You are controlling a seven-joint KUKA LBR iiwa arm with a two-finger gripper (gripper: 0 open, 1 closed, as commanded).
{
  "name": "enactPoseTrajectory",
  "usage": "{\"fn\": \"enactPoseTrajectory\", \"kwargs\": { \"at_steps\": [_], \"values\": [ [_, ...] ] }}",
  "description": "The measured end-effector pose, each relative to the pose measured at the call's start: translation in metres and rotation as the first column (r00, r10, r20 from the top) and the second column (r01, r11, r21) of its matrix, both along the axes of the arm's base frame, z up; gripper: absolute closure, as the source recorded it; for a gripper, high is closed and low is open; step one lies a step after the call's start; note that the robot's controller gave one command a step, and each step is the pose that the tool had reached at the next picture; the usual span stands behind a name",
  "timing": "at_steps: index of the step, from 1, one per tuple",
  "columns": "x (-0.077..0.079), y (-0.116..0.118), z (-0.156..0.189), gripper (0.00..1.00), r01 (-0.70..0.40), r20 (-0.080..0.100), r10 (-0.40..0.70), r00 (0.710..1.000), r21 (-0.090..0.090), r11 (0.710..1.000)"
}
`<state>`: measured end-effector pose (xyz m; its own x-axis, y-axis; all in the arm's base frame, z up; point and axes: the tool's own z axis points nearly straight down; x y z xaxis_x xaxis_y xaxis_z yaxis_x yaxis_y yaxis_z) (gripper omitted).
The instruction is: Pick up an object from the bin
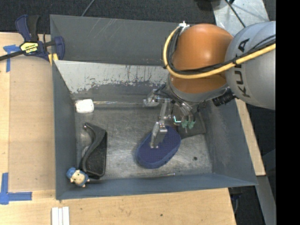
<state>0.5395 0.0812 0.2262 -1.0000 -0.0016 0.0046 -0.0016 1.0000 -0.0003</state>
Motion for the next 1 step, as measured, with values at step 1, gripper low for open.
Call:
{"fn": "enactPoseTrajectory", "kwargs": {
  "at_steps": [1],
  "values": [
    [-0.0349, -0.0484, -0.1555, 0.00, -0.108, 0.019, 0.108, 0.994, 0.001, 0.994]
  ]
}}
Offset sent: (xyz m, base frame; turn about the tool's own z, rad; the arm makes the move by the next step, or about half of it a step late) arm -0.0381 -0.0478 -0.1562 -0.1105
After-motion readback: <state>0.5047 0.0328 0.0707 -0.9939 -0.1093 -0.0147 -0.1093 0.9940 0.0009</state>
